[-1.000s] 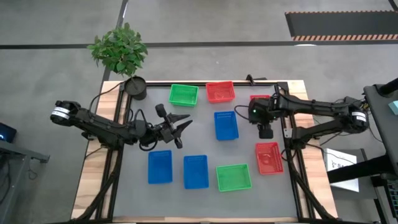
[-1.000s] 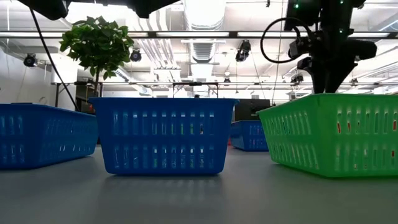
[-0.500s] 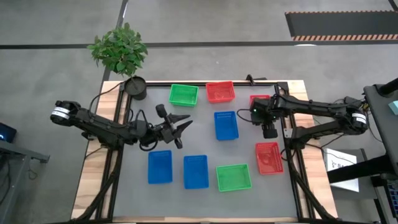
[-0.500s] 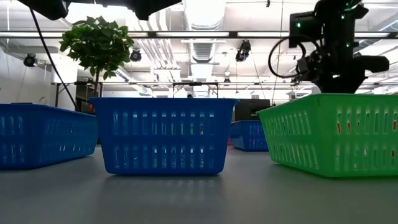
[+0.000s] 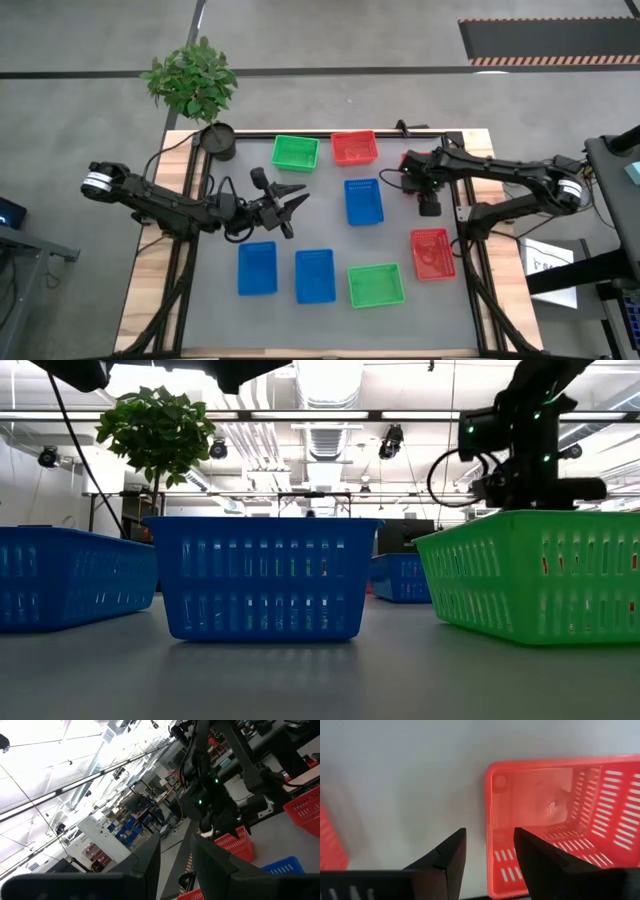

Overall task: Stack baskets by color
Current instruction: Stack the middle red bin on the bottom red bin

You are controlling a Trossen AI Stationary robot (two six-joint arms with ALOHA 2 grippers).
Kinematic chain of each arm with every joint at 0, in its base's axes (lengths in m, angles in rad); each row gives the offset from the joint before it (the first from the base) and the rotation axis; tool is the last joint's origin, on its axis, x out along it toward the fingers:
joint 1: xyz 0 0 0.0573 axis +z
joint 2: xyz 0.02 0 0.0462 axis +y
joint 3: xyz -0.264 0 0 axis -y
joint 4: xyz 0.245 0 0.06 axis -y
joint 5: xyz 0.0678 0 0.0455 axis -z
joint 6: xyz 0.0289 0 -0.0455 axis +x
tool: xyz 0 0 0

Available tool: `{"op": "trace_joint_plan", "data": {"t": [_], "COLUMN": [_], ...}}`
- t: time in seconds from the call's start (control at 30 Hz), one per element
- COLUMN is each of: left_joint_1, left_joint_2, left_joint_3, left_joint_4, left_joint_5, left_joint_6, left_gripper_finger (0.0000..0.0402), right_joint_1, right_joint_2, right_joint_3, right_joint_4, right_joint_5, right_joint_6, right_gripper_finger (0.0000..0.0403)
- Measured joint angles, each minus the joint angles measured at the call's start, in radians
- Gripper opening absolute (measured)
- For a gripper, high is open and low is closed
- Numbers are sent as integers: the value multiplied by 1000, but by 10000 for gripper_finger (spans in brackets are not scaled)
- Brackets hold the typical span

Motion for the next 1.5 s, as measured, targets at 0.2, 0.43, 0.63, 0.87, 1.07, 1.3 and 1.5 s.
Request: {"op": "trace_joint_plan", "data": {"t": [0.2,0.43,0.63,0.87,1.07,1.3,1.5], "left_joint_1": [0,0,0,0,0,-1,-1], "left_joint_2": [0,0,0,0,0,0,0], "left_joint_3": [0,0,0,0,0,0,0], "left_joint_4": [0,-1,-1,-1,-1,-1,-1], "left_joint_5": [0,0,0,1,1,1,1], "left_joint_6": [0,1,1,1,1,1,1], "left_gripper_finger": [93,93,93,93,93,93,93], "right_joint_1": [-2,-4,-4,2,58,201,381], "right_joint_2": [113,206,233,172,78,32,63], "right_joint_3": [0,5,6,6,63,189,314], "right_joint_4": [32,34,33,13,-106,-203,-282], "right_joint_5": [-3,5,6,10,34,42,58], "right_joint_6": [0,0,-1,50,147,305,446], "right_gripper_finger": [141,97,22,9,8,8,8]}}
